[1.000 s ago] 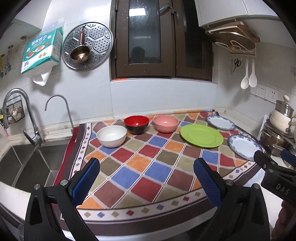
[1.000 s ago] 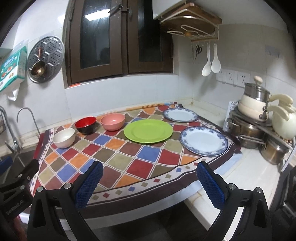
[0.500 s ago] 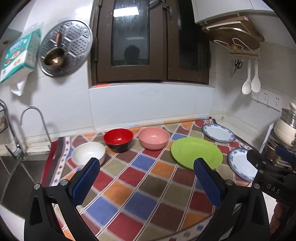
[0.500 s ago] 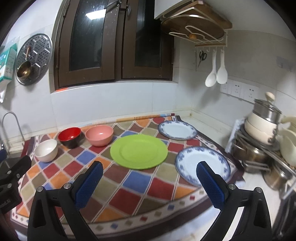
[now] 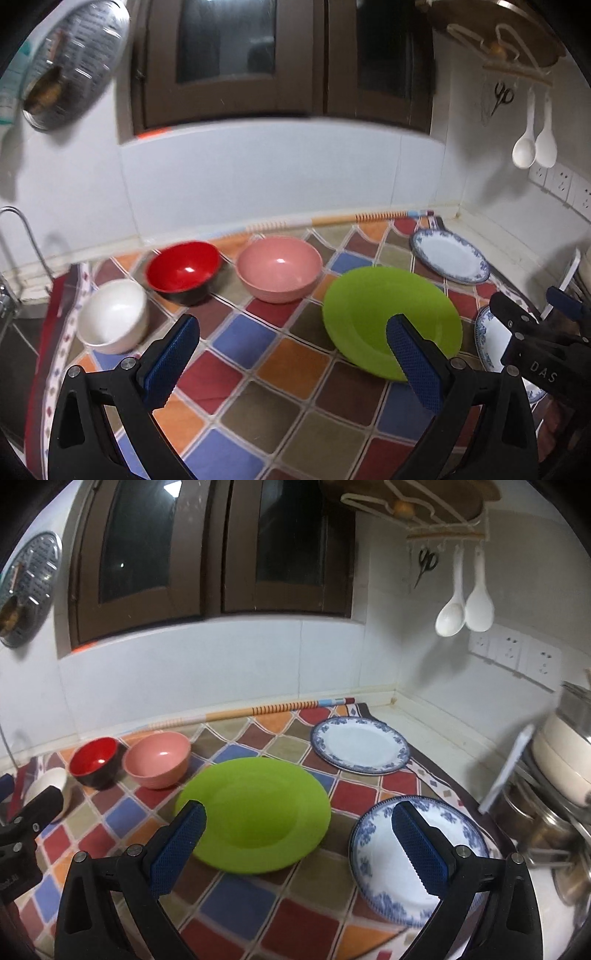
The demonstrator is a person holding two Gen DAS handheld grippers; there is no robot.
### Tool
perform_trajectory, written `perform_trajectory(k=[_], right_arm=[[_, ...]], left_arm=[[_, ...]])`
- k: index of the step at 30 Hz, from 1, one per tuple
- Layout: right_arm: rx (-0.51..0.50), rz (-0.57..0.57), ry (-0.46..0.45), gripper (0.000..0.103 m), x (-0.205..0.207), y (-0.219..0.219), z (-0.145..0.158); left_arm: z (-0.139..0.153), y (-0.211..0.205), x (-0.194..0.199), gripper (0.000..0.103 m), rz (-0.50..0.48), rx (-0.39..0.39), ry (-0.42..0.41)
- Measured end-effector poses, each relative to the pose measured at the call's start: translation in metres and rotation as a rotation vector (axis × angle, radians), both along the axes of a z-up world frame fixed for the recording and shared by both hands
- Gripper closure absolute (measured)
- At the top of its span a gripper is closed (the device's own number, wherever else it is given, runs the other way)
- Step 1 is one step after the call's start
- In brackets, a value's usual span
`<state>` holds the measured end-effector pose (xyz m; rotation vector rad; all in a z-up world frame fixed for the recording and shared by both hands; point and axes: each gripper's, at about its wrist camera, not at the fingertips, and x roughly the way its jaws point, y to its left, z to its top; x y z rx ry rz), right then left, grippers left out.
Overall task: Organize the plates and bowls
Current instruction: 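Move both tools forward to the rim of the lime-green plate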
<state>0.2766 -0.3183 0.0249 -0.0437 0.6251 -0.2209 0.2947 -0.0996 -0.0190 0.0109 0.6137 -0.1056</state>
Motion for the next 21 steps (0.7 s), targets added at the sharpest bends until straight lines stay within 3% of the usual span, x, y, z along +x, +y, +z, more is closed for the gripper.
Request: perform_trajectory(k=[12,21], right_arm=[[0.049,-0.021,0.129,0.006,0.084,-0.051,-0.047],[0.112,-0.030,0.263,0.017,0.124,-0.074,-0.093]], left_arm=[[-0.053,-0.037,0.082,0.003,0.030,0.043,0.137],[-0.090,-0.054,0.120,0.010,0.023,0.054,0.235]])
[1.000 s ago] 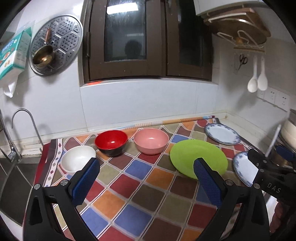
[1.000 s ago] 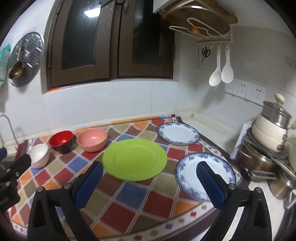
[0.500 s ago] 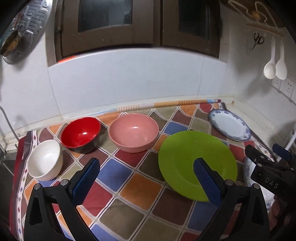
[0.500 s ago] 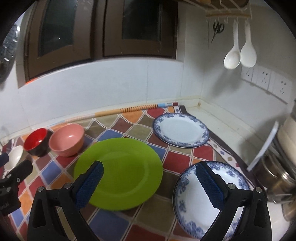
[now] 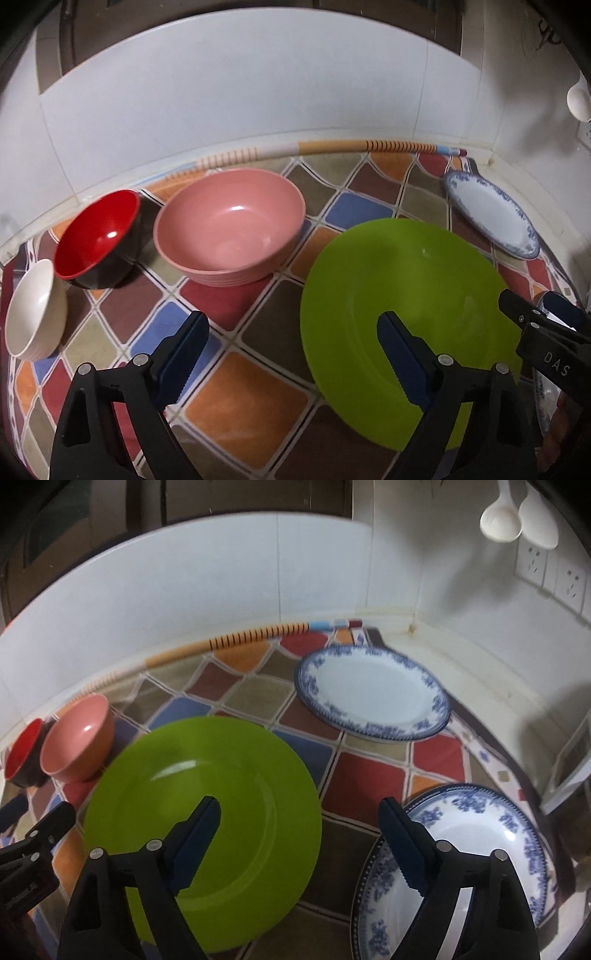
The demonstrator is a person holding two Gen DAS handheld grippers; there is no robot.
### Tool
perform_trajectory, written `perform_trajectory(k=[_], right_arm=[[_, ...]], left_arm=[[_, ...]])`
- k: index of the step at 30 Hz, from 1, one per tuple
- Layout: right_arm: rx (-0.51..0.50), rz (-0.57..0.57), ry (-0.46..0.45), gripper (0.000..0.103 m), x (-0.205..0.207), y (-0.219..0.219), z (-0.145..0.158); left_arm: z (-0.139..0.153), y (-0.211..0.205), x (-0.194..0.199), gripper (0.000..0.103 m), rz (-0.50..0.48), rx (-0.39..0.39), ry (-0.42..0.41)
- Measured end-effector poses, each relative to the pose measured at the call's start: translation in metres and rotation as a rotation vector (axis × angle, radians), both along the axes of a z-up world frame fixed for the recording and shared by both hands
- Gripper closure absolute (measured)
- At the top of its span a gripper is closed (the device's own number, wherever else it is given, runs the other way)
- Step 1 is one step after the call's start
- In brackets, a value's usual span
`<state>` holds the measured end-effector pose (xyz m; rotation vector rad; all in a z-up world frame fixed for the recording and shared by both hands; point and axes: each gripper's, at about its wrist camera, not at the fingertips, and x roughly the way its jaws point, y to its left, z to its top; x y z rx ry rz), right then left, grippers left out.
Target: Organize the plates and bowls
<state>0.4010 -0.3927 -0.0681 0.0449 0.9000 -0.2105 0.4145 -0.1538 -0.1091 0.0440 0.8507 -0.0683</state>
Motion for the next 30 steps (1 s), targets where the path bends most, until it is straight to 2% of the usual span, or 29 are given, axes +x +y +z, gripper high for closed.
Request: perform_trajectory(k=[5,8,13,16,26,29,30], right_arm=[[0.044,-0.017,0.036,0.024,0.010,-0.009,-0.017],[0.072,-0.027,0.050,0.028,0.014,-0.012,-0.025],[0.078,-0.028,0.073,0.036,0.020,-0.013,-0.033],[0.082,-0.025,0.084,0.039,0.023,-0.012,-0.037],[0.102,-0.012,0.100,0.058,0.029,-0.013,-0.043],[0.099,-0.004,0.101,0.059,0.031,-0.012,-0.043],[0.100,-0.005,0.101,0.060,0.030,-0.012,-0.043]], left_arm=[[-0.013,-0.004,0.012,0.017,-0.027,-0.011,0.046],[-0.018,-0.006,0.017,0.024,-0.025,-0.009,0.059],[-0.024,-0.009,0.023,0.027,-0.030,-0.007,0.077],[-0.027,-0.008,0.025,0.032,-0.034,-0.017,0.089],[-0.033,-0.014,0.031,0.054,-0.062,-0.055,0.125],[-0.032,-0.016,0.032,0.063,-0.075,-0.063,0.131],[-0.032,-0.017,0.031,0.063,-0.075,-0.055,0.129]])
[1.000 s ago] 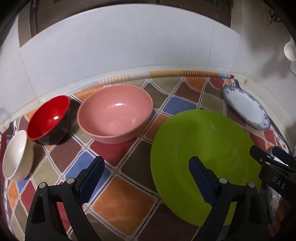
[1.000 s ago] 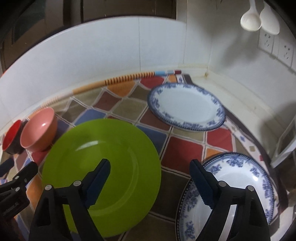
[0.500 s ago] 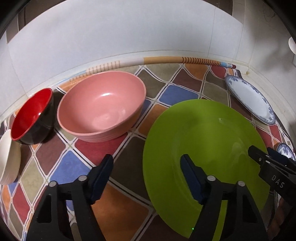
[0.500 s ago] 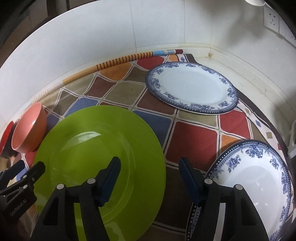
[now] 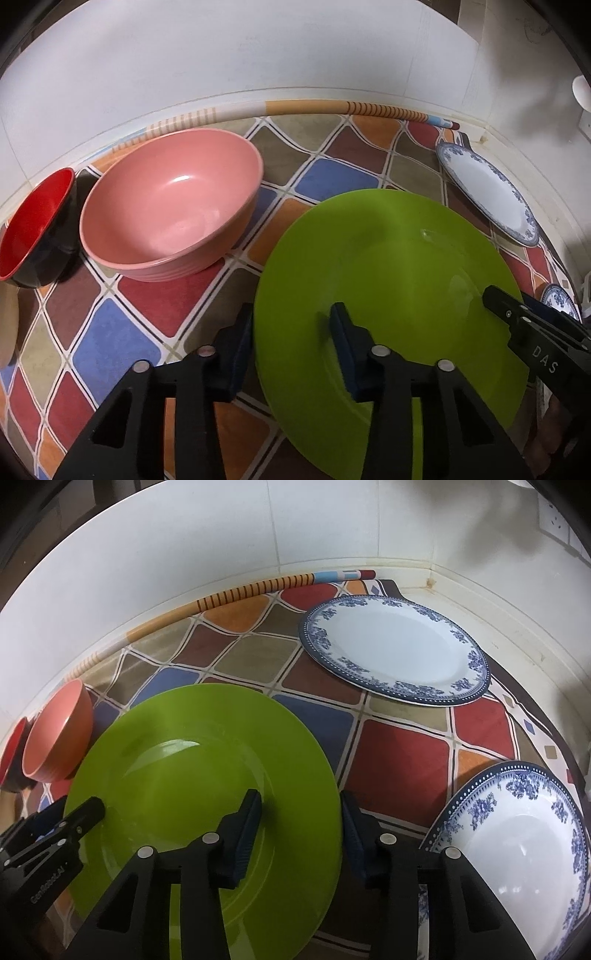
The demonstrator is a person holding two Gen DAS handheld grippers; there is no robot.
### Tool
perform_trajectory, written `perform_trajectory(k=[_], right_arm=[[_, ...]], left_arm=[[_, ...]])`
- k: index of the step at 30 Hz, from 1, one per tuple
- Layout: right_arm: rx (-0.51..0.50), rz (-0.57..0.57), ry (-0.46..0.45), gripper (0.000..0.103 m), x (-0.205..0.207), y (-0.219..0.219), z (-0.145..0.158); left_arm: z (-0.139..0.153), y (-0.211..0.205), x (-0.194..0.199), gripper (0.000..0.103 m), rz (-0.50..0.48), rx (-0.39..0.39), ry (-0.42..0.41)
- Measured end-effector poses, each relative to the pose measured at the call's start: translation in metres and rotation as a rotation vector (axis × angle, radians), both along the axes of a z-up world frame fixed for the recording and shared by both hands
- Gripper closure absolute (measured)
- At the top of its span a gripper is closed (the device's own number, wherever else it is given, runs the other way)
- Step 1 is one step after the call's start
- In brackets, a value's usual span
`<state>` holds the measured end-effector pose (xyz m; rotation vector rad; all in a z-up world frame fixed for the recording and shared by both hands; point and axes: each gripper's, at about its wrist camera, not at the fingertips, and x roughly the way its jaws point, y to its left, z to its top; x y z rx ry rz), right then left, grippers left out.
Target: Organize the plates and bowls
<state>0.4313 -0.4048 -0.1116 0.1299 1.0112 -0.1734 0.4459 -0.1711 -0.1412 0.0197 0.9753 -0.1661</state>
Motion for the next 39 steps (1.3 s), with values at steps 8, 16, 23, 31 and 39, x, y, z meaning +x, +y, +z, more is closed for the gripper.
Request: perform_trajectory(k=[8,16,23,31,39], right_arm=[[-0.007,-0.001,-0.005,0.063,-0.001,0.000,0.003],[-0.032,0.016,-0.030,0.064,-0.010,0.004,0.014],[-0.050,0.023,-0.061,0.064,-0.028,0.008,0.032],[-0.072,0.074,-0.137,0.064,-0.051,0.028,0.063],[-0.063,0.161,-0.210,0.064,-0.070,0.066,0.089]], left_arm=[[0.007,0.001,-0.004,0.066,0.002,0.021,-0.019],[0.019,0.004,-0.019,0.066,-0.005,0.012,-0.049],[0.041,0.014,-0.040,0.066,0.002,0.006,-0.097],[0.074,0.042,-0.072,0.066,0.067,0.007,-0.179],[0.097,0.084,-0.109,0.066,0.153,0.011,-0.237]])
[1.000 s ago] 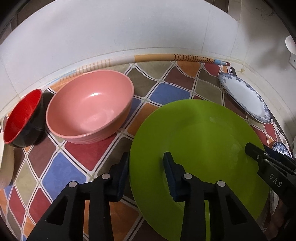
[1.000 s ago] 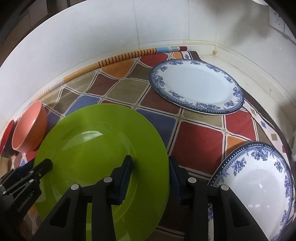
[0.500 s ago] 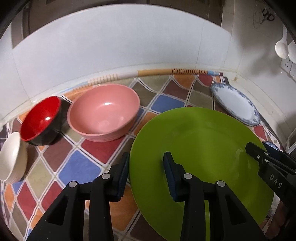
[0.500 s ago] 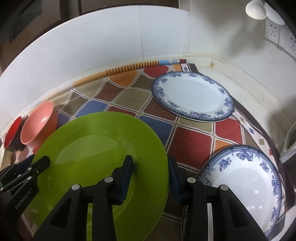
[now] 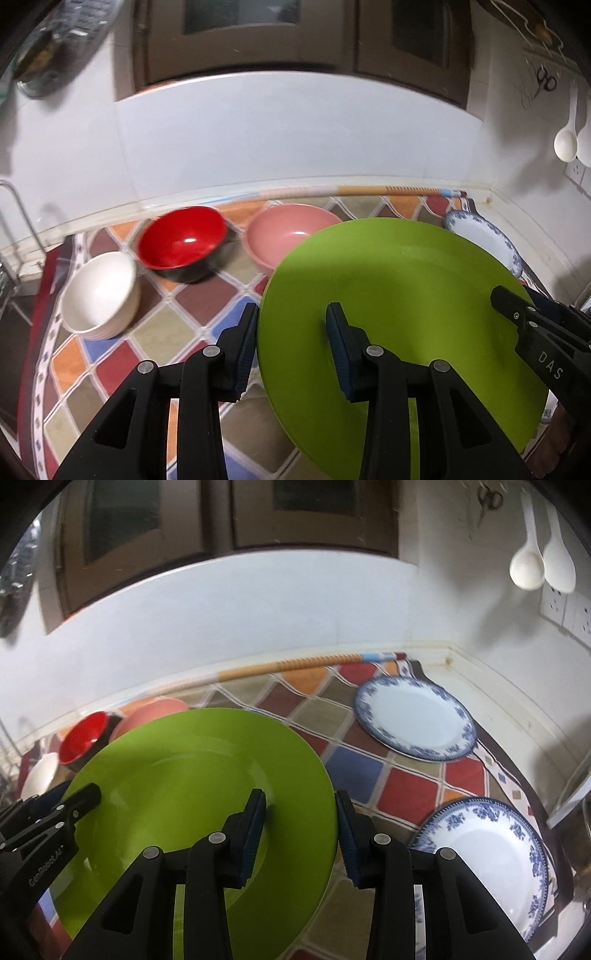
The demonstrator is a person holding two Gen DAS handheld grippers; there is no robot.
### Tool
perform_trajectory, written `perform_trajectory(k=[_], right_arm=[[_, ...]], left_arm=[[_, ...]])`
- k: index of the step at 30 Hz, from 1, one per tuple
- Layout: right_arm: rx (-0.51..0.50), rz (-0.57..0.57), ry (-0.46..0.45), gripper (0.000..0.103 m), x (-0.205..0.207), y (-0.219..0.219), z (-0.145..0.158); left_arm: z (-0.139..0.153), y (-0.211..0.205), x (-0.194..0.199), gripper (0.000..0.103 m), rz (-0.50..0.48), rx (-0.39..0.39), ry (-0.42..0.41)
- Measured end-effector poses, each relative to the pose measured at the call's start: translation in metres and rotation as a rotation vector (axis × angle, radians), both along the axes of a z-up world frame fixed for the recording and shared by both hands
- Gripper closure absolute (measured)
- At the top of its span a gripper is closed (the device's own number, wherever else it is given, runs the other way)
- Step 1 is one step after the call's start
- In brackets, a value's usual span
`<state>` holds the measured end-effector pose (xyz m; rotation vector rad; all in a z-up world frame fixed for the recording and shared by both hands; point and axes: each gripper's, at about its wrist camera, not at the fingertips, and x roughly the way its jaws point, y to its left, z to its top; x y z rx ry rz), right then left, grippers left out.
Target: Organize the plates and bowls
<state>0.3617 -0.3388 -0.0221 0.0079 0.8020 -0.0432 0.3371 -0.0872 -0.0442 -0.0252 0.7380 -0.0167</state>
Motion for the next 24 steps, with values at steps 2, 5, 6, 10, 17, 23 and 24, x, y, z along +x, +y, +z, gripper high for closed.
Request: perform_trajectory(k=[2,5,6,10,17,23,24], right_arm=[[0.006,0.015,-0.007,0.064,-0.004,0.009,0.003],[0.016,0.039,-0.017,0.064,-0.012,0.026,0.008],[0.020,0.051,-0.019,0.064,-0.015,0.033,0.010],[0.016,0.088,-0.030,0.064,-0.026,0.056,0.015],[0.020,0.133,-0.021,0.064,-0.046,0.093,0.015],[0.033,0.153,0.010,0.064,-0.060,0.118,0.006],[0.035,0.155,0.015,0.064,-0.062,0.120,0.004]], left_arm=[[0.005,0.011,-0.007,0.066,0.020,0.000,-0.010],[0.011,0.029,-0.019,0.066,0.046,0.001,-0.020],[0.012,0.035,-0.022,0.066,0.054,-0.001,-0.020],[0.015,0.058,-0.037,0.066,0.084,0.001,-0.020],[0.012,0.090,-0.060,0.066,0.108,0.020,0.004],[0.003,0.109,-0.073,0.066,0.127,0.026,0.035],[0.001,0.112,-0.074,0.066,0.129,0.026,0.042]])
